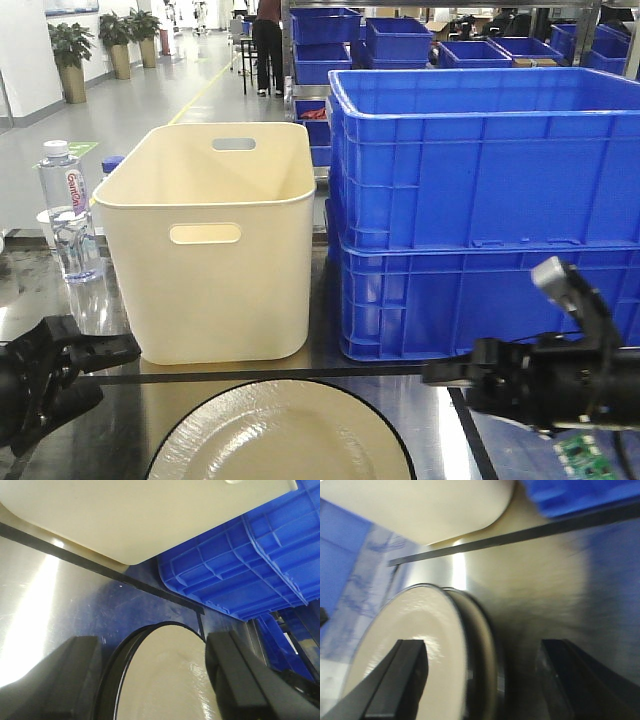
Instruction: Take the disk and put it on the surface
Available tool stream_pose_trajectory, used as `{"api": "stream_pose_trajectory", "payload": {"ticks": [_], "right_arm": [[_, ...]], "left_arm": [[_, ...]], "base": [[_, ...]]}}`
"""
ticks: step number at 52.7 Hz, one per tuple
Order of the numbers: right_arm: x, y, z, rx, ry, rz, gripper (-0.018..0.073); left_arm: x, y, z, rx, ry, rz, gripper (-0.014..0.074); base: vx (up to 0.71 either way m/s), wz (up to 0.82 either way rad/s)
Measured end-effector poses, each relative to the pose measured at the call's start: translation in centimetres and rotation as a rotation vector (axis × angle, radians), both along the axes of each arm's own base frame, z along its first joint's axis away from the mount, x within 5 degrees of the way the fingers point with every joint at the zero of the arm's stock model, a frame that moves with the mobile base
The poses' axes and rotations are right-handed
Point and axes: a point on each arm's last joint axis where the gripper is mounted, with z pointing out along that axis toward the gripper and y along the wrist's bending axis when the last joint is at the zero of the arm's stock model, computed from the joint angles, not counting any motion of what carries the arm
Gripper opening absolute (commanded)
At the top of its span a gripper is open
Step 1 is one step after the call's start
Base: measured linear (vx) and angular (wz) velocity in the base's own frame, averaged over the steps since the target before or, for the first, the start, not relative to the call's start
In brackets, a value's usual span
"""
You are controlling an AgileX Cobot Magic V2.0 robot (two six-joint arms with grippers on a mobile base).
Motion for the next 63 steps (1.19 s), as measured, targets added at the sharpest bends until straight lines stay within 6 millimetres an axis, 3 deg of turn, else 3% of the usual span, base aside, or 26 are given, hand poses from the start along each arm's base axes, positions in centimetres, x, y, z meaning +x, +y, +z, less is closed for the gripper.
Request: {"api": "stream_pose_trajectory", "payload": {"ticks": [5, 12, 26, 35, 44, 63], "right_arm": [[-0.7, -1.1, 1.1, -0.027, -0.043, -0.019, 0.0522], [-1.8, -1.3, 2.6, -0.031, -0.093, -0.018, 0.0522], [-2.5, -1.1, 3.2, -0.030, -0.109, 0.010, 0.0522], [-2.5, -1.1, 3.2, -0.032, -0.109, 0.011, 0.0522], [-2.5, -1.1, 3.2, -0.032, -0.109, 0.012, 0.0522], [-2.5, -1.1, 3.2, -0.032, -0.109, 0.012, 0.0522]], "left_arm": [[0.0, 0.0, 0.0, 0.010, -0.008, -0.007, 0.0519], [-0.3, 0.0, 0.4, 0.081, -0.078, -0.033, 0.0396], [-5.4, 0.5, 5.8, 0.341, -0.481, -0.033, -0.0009], [-9.1, 0.0, 7.9, 0.374, -0.622, -0.079, -0.0009], [-11.4, -0.5, 8.7, 0.370, -0.690, -0.142, -0.0009], [-12.1, -0.7, 8.9, 0.375, -0.710, -0.169, -0.0008]], "base": [[0.00, 0.00], [0.00, 0.00], [0.00, 0.00], [0.00, 0.00], [0.00, 0.00], [0.00, 0.00]]}}
